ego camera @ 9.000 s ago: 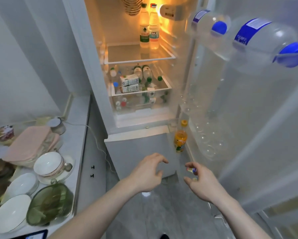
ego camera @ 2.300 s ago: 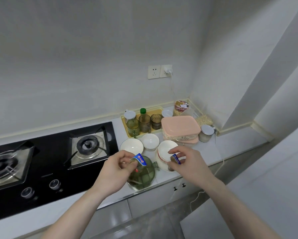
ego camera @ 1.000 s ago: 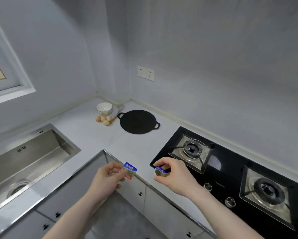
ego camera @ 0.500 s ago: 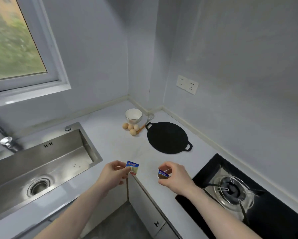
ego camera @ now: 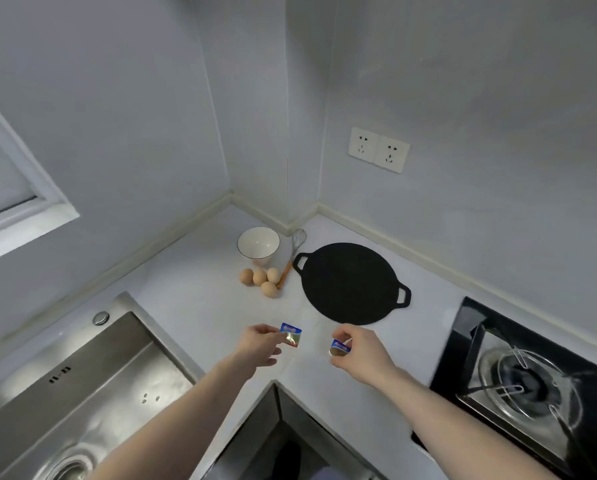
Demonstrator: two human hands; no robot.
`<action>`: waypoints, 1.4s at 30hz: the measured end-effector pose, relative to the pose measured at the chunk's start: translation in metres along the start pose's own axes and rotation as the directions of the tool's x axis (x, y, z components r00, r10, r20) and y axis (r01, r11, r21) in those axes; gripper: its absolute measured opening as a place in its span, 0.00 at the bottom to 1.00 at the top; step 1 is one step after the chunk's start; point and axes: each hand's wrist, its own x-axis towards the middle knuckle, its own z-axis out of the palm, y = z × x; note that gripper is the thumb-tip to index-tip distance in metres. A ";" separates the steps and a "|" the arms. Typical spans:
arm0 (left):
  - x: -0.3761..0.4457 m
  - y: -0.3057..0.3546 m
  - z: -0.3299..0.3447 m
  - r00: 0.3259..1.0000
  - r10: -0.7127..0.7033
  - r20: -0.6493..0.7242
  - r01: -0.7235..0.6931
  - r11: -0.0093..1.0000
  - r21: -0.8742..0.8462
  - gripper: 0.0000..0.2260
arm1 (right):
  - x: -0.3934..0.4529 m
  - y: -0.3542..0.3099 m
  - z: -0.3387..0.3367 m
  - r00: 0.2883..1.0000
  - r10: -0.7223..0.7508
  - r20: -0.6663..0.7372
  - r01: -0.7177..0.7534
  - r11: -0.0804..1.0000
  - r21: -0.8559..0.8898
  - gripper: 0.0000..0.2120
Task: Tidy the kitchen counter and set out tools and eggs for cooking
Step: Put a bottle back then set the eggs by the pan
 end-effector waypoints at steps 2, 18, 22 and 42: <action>0.024 0.007 -0.005 0.999 -0.027 0.029 0.027 0.999 0.027 0.10 | 0.020 -0.003 0.010 0.999 0.038 -0.016 -0.038 0.999 -0.010 0.21; 0.119 0.026 -0.016 0.993 -0.104 0.049 0.083 0.942 0.325 0.10 | 0.119 -0.013 0.063 0.979 0.202 -0.022 -0.203 0.968 -0.149 0.23; 0.130 0.024 -0.017 0.994 -0.097 0.047 0.075 0.938 0.338 0.09 | 0.134 -0.018 0.073 0.981 0.192 0.004 -0.187 0.961 -0.203 0.23; 0.171 0.136 0.010 0.884 0.446 0.138 -0.321 0.367 0.873 0.07 | 0.134 -0.005 0.031 0.979 0.201 -0.042 -0.203 0.979 -0.029 0.21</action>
